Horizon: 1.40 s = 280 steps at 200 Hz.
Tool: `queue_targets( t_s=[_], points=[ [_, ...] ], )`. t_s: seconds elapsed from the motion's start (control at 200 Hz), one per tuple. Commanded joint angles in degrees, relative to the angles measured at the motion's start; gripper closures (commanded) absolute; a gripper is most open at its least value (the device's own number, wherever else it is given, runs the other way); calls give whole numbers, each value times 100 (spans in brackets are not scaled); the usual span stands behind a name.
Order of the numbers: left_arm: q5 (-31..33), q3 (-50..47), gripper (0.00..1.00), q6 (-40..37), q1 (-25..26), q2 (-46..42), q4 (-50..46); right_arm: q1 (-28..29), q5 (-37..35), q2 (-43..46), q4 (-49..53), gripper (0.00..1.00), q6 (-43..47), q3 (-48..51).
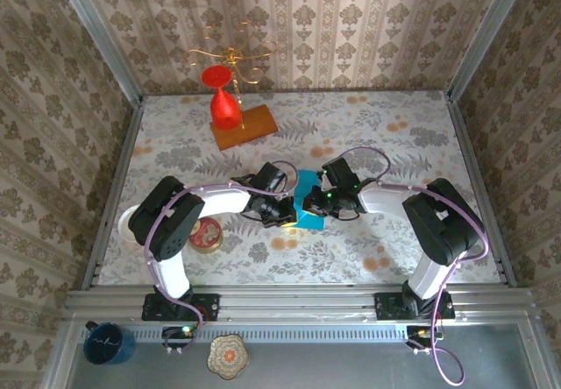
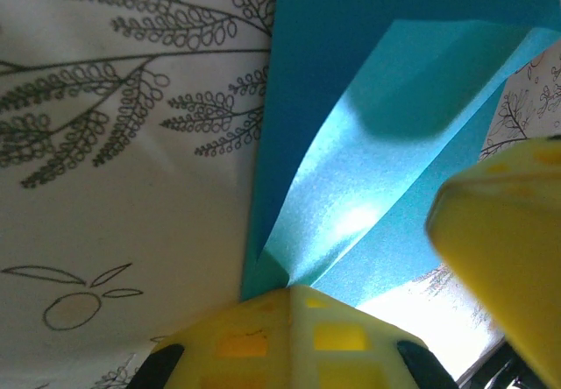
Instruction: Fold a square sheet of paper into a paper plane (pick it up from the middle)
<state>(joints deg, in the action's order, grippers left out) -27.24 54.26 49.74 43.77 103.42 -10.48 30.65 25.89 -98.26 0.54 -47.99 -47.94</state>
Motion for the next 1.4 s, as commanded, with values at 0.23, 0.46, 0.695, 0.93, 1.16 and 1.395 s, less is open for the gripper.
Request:
queue_targets(
  t_s=[0.23,0.46,0.695,0.93,1.16,1.395],
  points=[
    [132,-161,96,45,-34,16,-402,134,-359,-500,461,91,120,-394],
    [173,-144,96,-7,-44,-147,-405,72,-636,-644,632,92,-29,-351],
    [235,-137,93,-60,-67,-430,-191,37,-654,-710,659,93,-190,-269],
    [168,-56,93,-30,-81,-163,-293,11,-532,-771,494,93,-369,-149],
    [191,-5,94,-8,-79,1,-569,-57,-514,-683,365,93,-360,-76],
    [294,49,95,-60,-80,56,-868,-77,-462,-618,164,94,-299,19]
  ],
)
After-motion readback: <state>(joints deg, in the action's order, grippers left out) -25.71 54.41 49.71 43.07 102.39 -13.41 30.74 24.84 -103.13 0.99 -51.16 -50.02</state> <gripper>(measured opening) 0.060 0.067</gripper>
